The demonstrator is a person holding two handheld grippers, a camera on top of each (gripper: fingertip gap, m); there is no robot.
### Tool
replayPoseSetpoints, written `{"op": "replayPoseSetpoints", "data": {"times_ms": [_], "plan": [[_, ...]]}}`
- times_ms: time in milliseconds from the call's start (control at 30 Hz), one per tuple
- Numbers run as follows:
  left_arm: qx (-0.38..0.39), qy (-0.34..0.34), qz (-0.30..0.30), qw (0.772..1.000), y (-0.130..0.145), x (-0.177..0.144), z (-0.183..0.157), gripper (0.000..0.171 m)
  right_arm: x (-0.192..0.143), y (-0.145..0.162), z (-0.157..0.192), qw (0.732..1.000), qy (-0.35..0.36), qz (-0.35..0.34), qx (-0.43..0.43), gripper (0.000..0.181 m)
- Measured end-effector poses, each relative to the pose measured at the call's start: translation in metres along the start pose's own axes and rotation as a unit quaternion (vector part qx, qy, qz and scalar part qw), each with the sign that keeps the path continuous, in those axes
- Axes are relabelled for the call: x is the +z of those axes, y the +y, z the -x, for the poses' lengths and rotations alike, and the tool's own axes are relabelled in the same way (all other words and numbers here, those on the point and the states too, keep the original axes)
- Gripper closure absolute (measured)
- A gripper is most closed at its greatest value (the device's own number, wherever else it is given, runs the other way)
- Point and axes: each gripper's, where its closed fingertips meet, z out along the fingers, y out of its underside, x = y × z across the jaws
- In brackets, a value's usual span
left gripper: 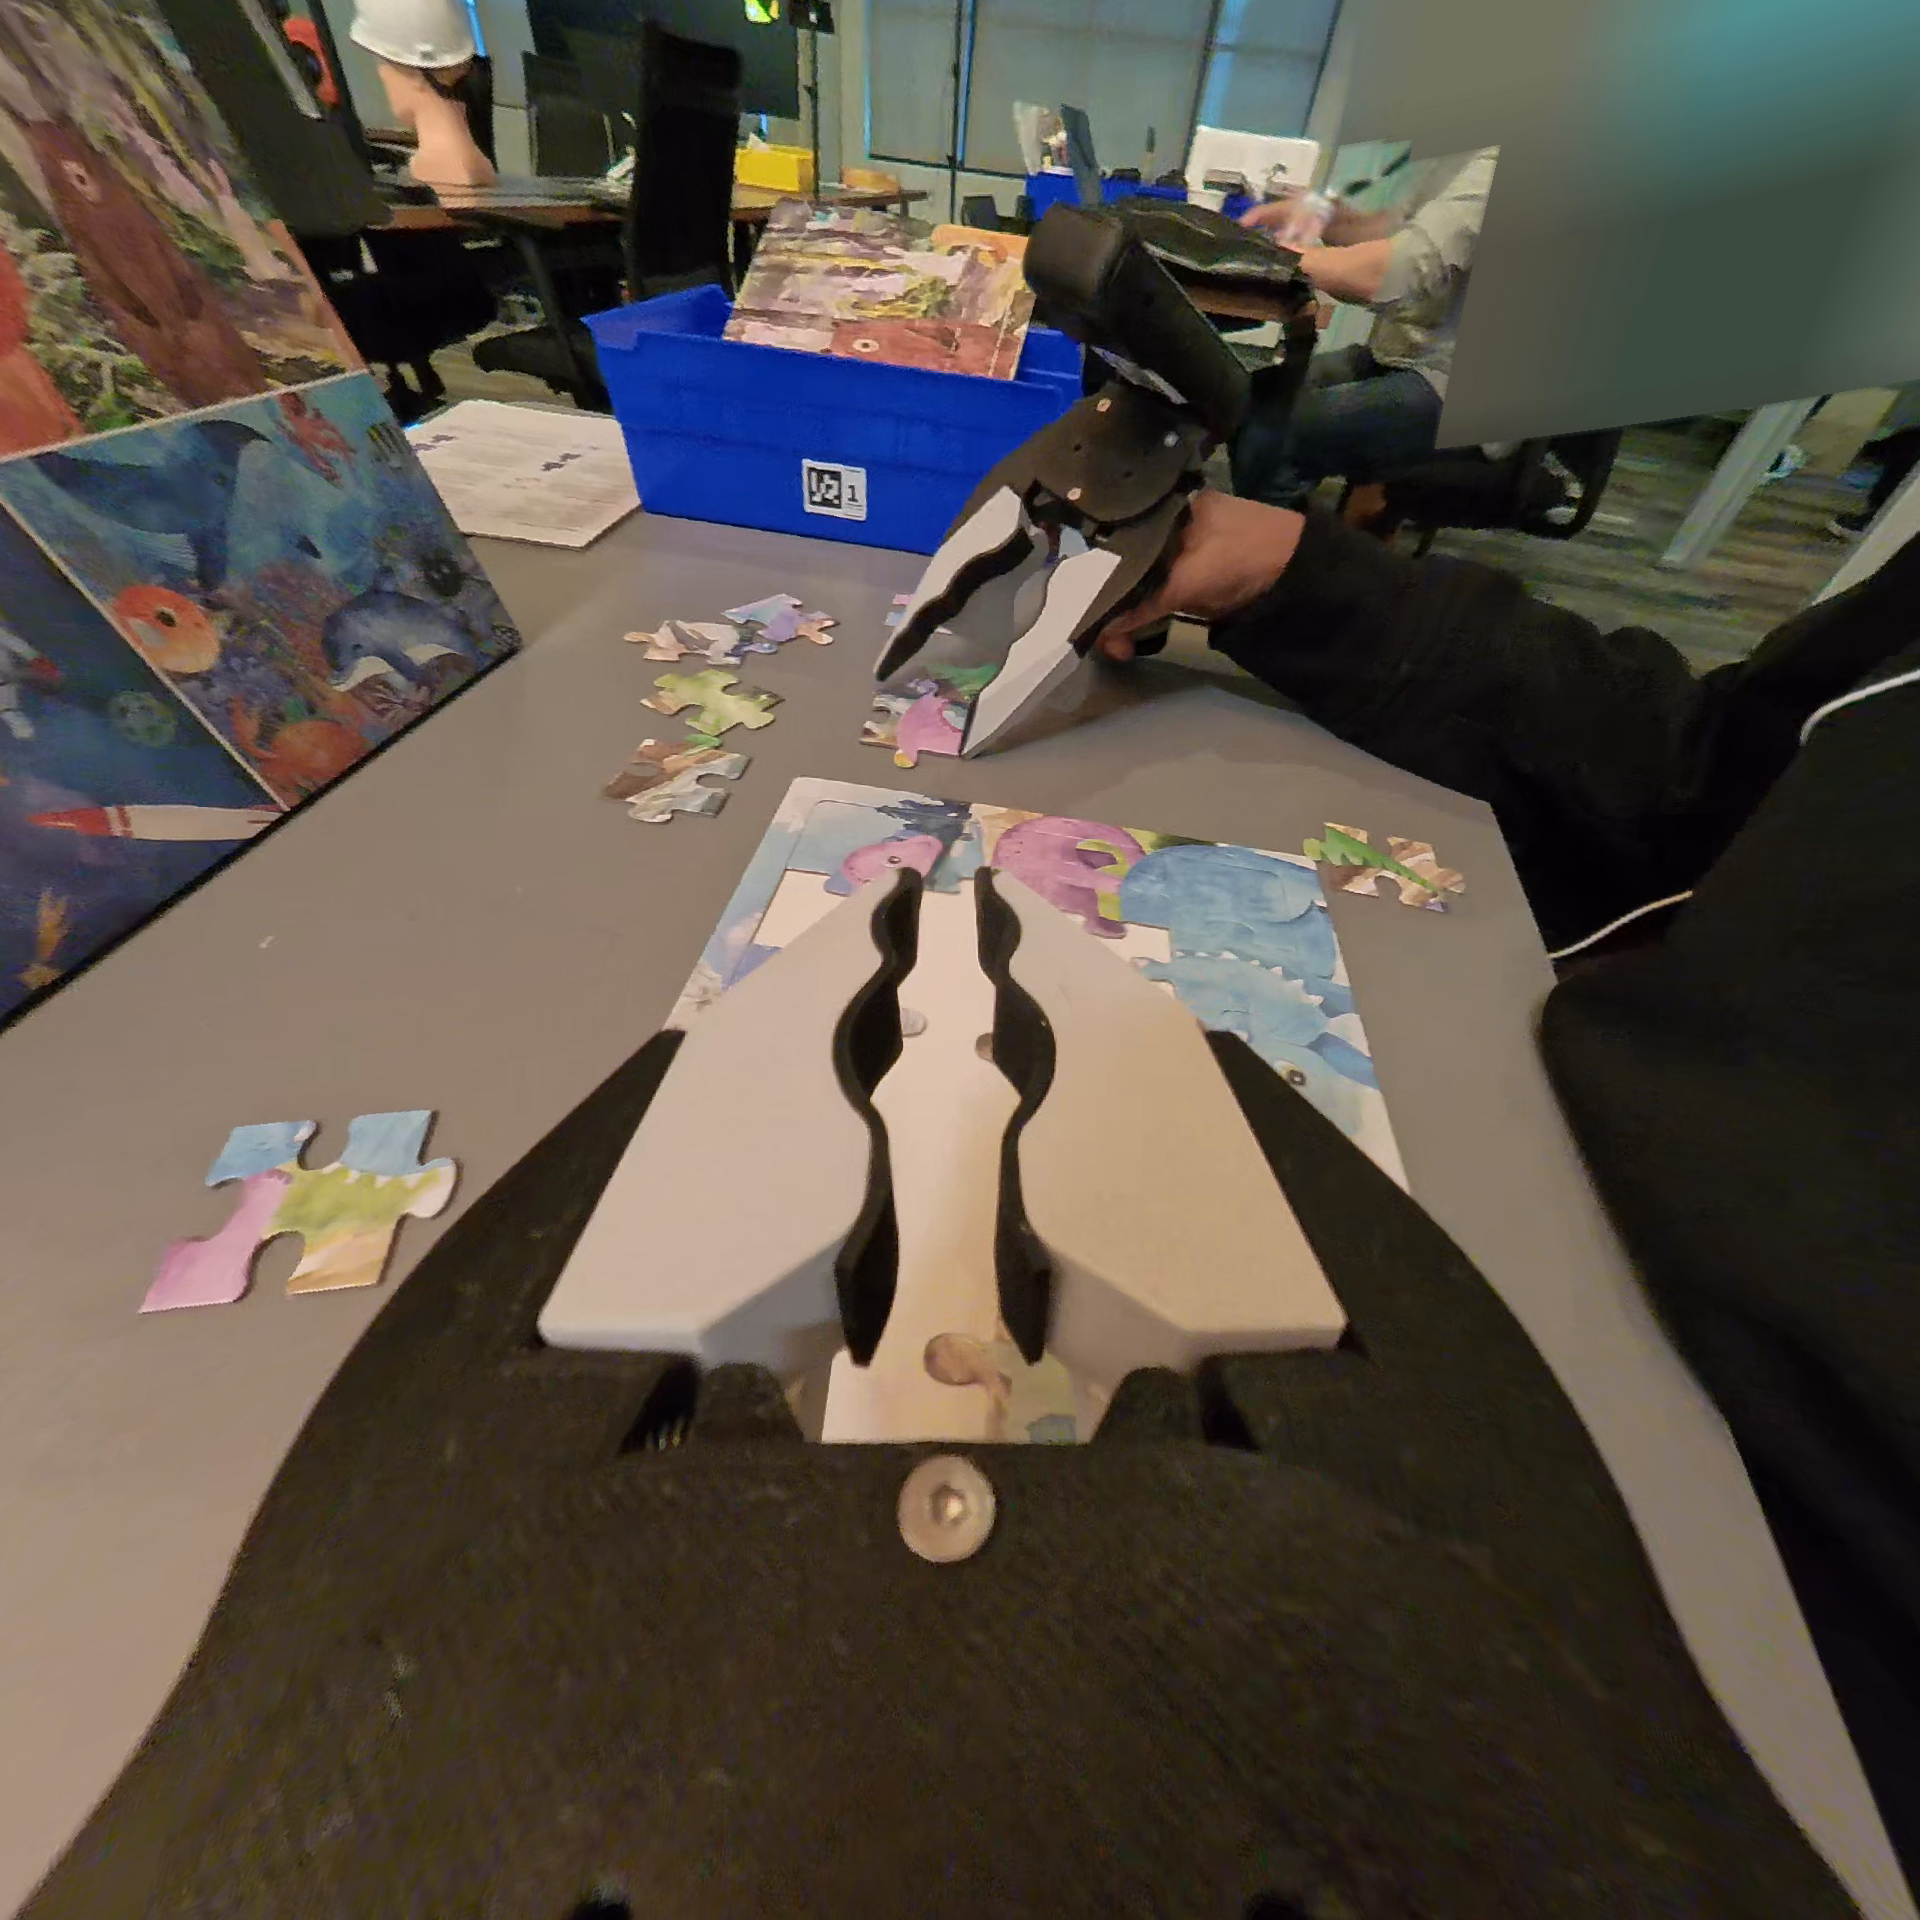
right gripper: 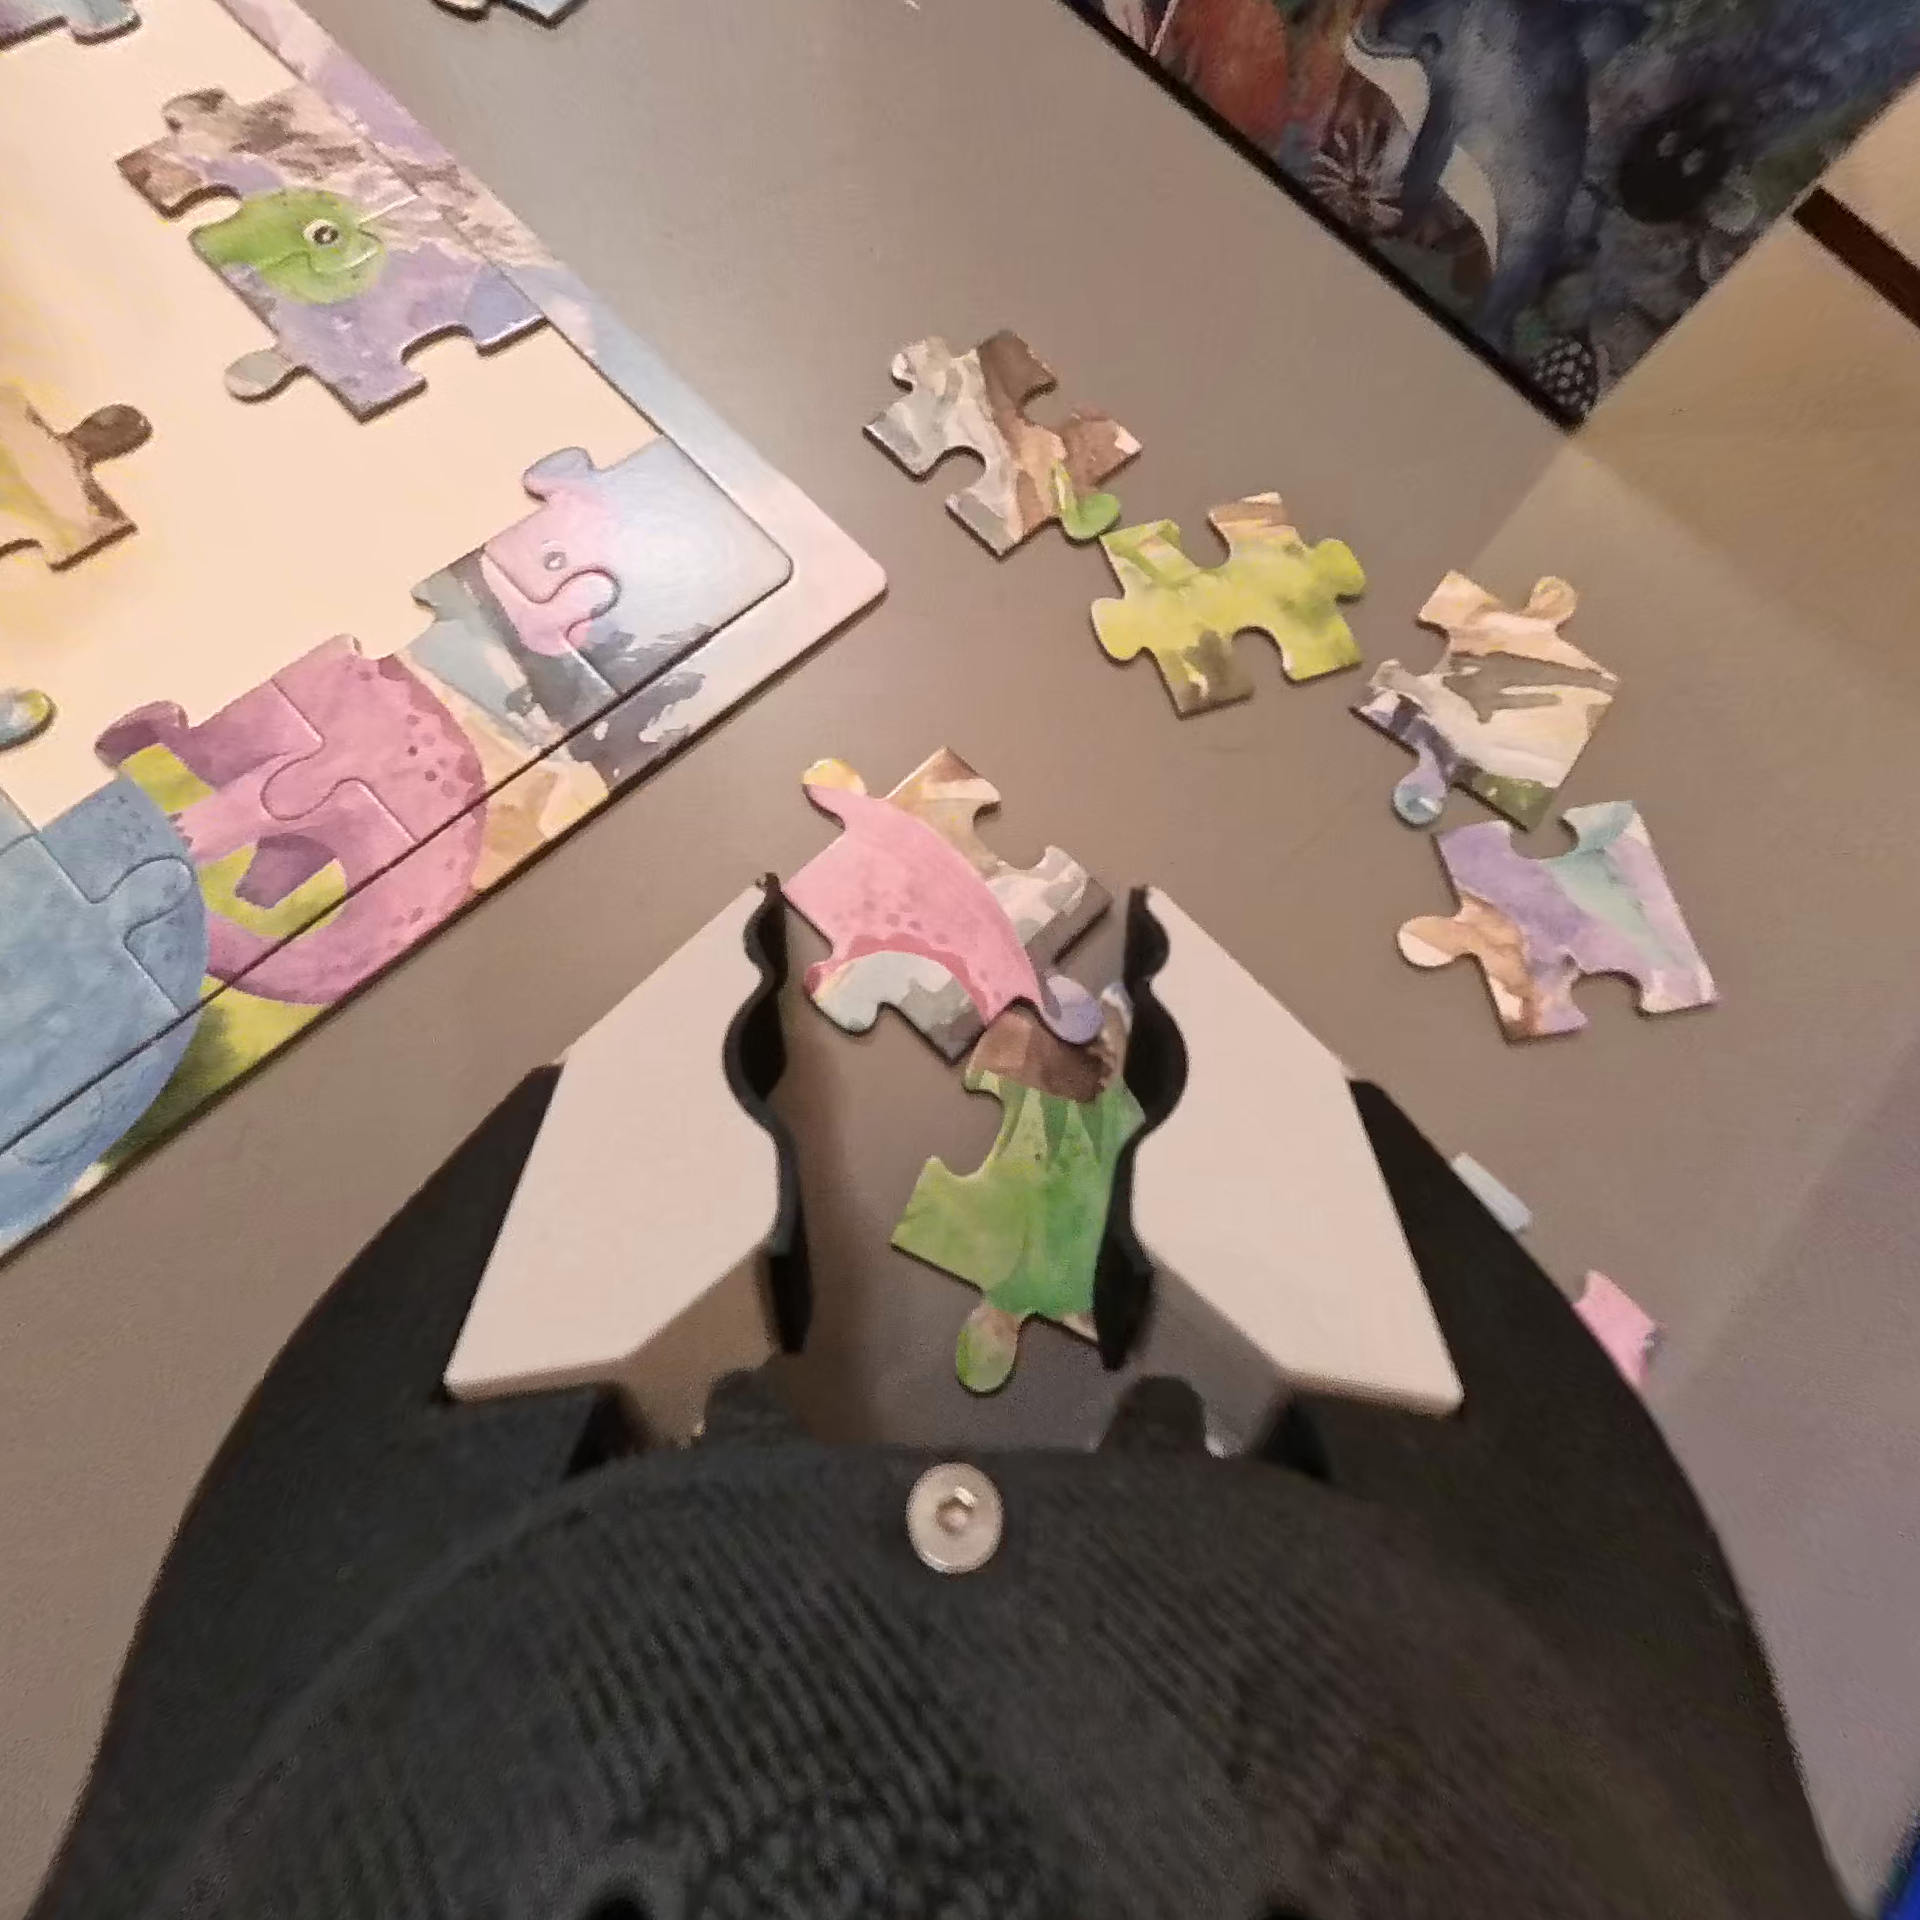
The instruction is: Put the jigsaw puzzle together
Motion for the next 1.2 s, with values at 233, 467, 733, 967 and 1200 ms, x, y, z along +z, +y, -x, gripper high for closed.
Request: {"op": "replayPoseSetpoints", "data": {"times_ms": [233,467,733,967,1200], "plan": [[0.006,-0.042,-0.007,0.999,-0.001,-0.003,0.018,0.161,-0.001,0.004,-0.001,0.999,-0.013,0.0,0.035,0.116],[0.031,-0.109,0.008,0.994,-0.007,0.001,0.034,0.157,-0.005,0.007,0.001,0.999,-0.014,0.019,0.035,0.136],[0.047,-0.077,0.032,0.995,-0.013,0.036,0.02,0.157,-0.006,0.007,0.006,0.999,-0.018,0.03,0.02,0.138],[0.062,-0.059,0.034,0.996,-0.021,0.05,0.008,0.157,-0.011,0.0,0.004,1.0,-0.012,0.009,0.016,0.14],[-0.052,-0.03,0.078,0.995,-0.003,0.078,0.007,0.141,-0.025,-0.03,0.006,0.997,0.0,-0.073,-0.017,0.14]]}}
